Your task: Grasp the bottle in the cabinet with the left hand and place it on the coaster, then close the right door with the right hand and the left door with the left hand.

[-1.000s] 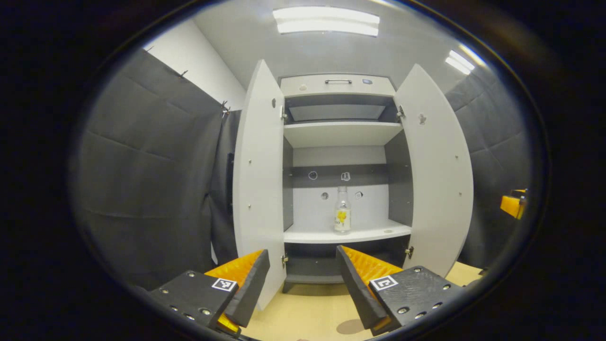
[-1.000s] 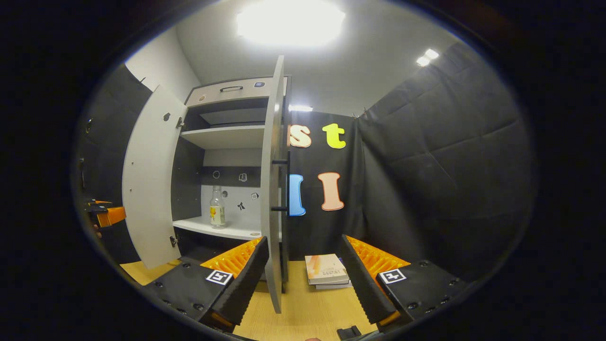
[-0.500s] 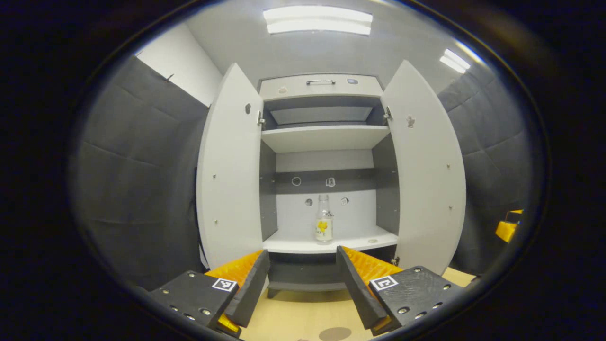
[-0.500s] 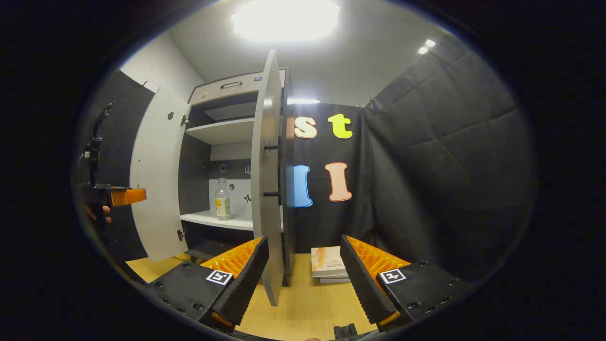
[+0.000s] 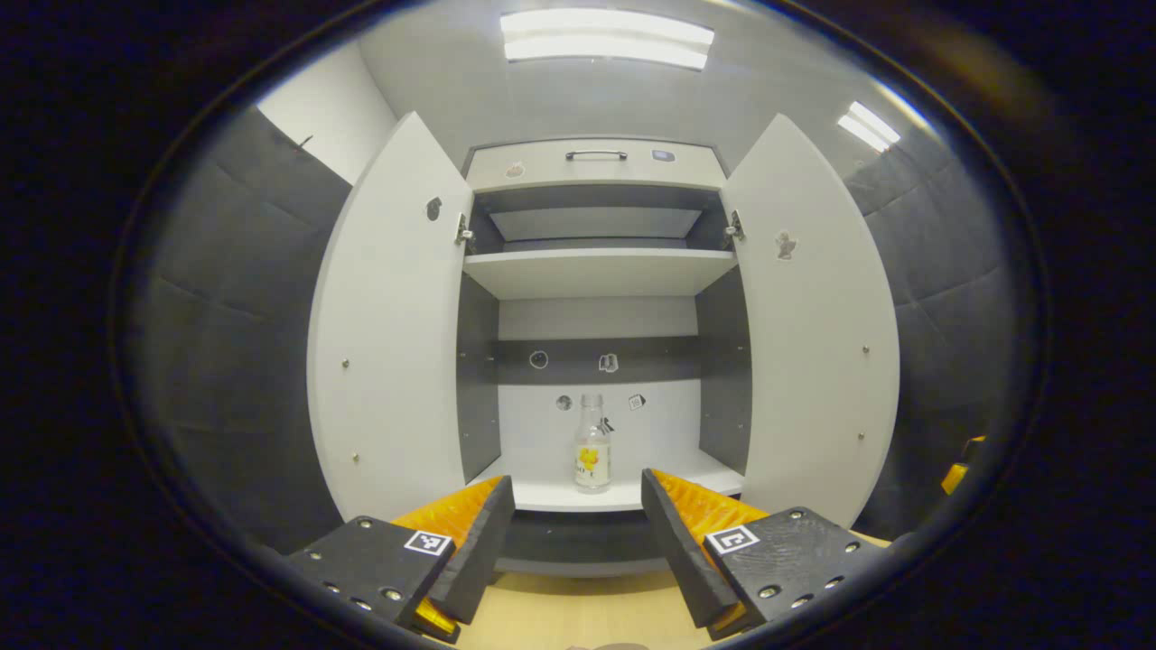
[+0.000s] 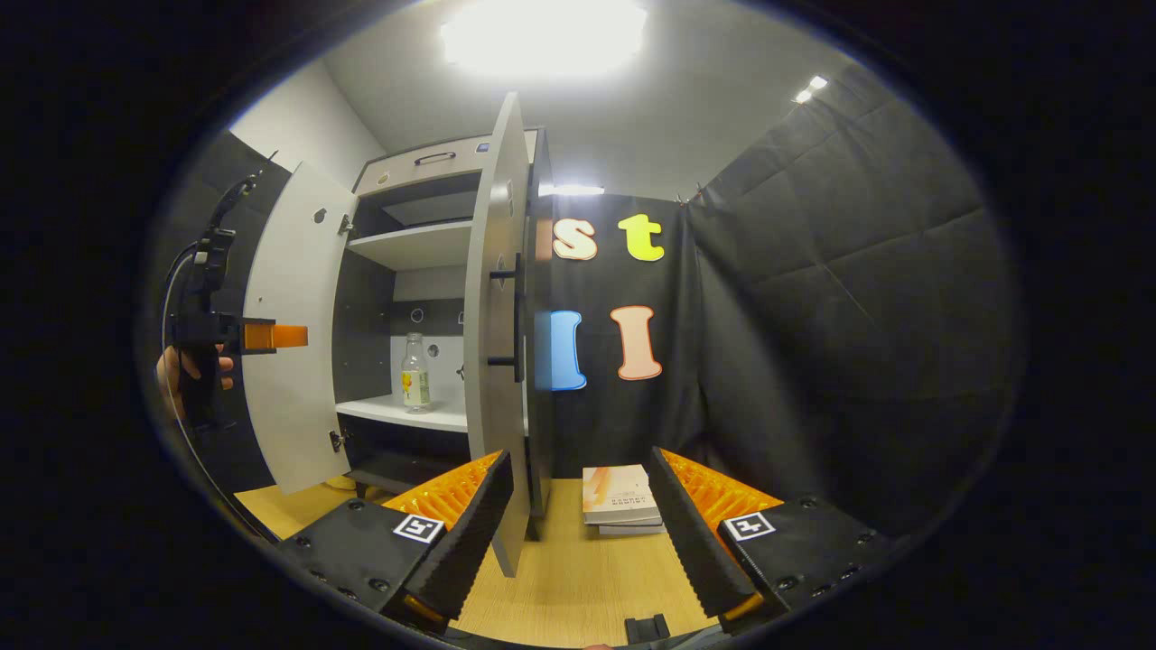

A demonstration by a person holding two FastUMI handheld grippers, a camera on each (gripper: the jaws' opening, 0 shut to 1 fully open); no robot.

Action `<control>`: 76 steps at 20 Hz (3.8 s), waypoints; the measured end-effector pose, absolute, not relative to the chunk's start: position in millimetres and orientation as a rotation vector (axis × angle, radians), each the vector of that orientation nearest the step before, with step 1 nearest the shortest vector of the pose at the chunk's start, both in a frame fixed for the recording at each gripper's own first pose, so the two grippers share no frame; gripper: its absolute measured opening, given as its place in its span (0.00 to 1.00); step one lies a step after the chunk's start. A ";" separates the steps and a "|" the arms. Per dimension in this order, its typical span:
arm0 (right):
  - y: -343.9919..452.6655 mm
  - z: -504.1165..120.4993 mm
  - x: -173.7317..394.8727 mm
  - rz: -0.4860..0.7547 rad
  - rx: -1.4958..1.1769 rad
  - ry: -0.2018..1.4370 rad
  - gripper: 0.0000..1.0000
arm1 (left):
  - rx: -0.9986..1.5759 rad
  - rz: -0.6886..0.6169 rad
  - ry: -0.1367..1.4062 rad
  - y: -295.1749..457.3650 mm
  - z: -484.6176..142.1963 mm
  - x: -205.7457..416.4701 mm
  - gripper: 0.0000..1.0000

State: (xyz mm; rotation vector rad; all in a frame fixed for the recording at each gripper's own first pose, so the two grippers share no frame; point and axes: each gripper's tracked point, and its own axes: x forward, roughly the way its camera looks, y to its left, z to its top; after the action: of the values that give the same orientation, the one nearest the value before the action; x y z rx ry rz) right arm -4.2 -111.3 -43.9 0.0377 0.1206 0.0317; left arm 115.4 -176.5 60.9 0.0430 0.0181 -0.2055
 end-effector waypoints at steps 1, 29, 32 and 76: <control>-112.0 -44.0 -1.9 0.024 0.038 0.121 0.96 | 0.043 -0.212 0.016 -178.0 63.3 124.4 0.85; -123.6 -74.6 50.8 -0.221 -0.033 0.159 0.96 | -0.035 -0.382 0.086 -234.8 27.8 361.7 0.86; -123.6 -76.8 54.5 -0.249 -0.038 0.165 0.96 | -0.035 -0.382 0.091 -238.0 21.1 382.2 0.87; -122.9 -89.0 20.8 -0.083 -0.009 0.198 0.96 | -0.009 -0.313 0.095 -198.5 20.8 295.0 0.46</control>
State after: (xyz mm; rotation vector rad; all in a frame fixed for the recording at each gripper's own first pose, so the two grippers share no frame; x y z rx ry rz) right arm 20.8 -122.9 -89.0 -0.0089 0.1984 -0.0829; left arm 295.0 -198.5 20.8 -0.0090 0.0950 -0.3133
